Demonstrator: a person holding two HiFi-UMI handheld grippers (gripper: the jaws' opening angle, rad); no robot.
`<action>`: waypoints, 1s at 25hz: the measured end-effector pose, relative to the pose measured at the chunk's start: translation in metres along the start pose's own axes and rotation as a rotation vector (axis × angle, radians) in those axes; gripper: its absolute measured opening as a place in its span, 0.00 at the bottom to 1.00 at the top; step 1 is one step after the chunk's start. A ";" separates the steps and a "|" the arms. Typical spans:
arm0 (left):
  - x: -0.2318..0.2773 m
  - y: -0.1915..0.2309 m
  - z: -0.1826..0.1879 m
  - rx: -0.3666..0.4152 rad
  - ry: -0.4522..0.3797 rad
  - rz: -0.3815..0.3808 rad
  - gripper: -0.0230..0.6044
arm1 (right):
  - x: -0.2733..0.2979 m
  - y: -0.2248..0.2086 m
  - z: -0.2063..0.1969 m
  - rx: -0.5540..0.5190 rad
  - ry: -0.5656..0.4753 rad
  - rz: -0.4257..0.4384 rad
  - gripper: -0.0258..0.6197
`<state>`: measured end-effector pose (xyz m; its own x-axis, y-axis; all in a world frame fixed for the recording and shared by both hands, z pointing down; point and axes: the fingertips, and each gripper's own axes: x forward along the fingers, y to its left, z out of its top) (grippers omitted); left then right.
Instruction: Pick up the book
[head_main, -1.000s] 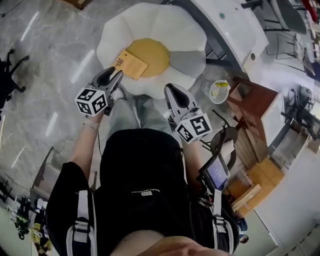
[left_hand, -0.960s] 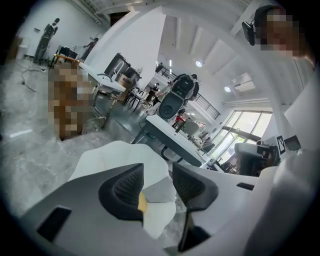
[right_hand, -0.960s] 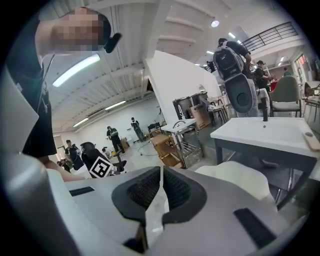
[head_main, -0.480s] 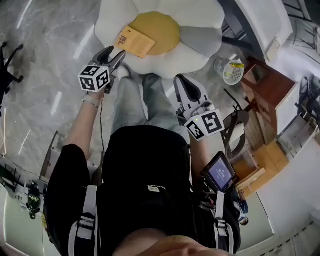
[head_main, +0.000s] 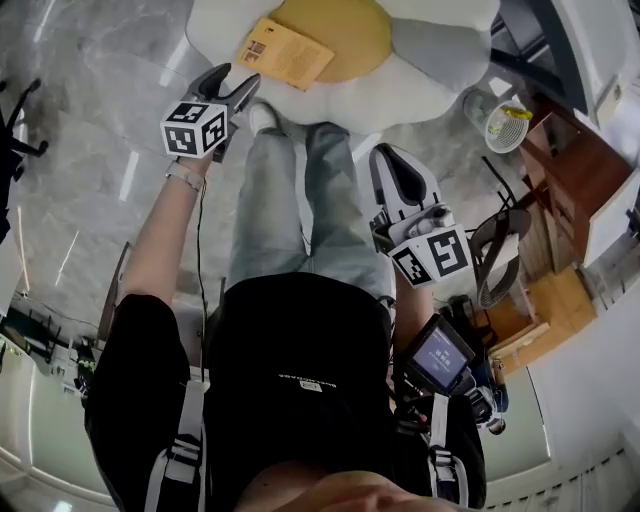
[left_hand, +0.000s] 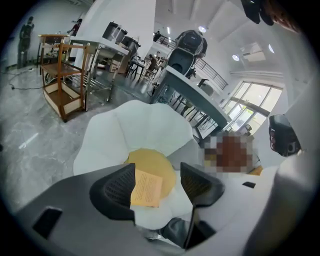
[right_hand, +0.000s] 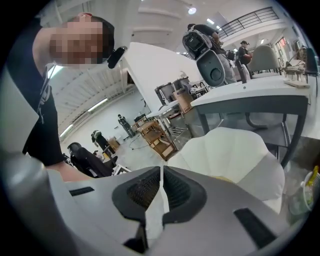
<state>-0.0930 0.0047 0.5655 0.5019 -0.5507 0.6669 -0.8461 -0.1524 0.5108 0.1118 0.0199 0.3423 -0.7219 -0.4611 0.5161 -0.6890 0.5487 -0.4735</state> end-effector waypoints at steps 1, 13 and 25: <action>0.009 0.006 -0.007 -0.004 0.007 -0.003 0.47 | 0.004 -0.005 -0.008 0.008 0.004 -0.003 0.09; 0.099 0.081 -0.067 -0.049 0.068 -0.002 0.47 | 0.045 -0.049 -0.093 0.113 0.026 -0.039 0.09; 0.184 0.153 -0.134 -0.069 0.170 0.088 0.49 | 0.064 -0.091 -0.151 0.222 0.044 -0.104 0.09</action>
<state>-0.1059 -0.0103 0.8391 0.4548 -0.4123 0.7894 -0.8764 -0.0499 0.4789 0.1378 0.0456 0.5259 -0.6462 -0.4736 0.5985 -0.7603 0.3312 -0.5588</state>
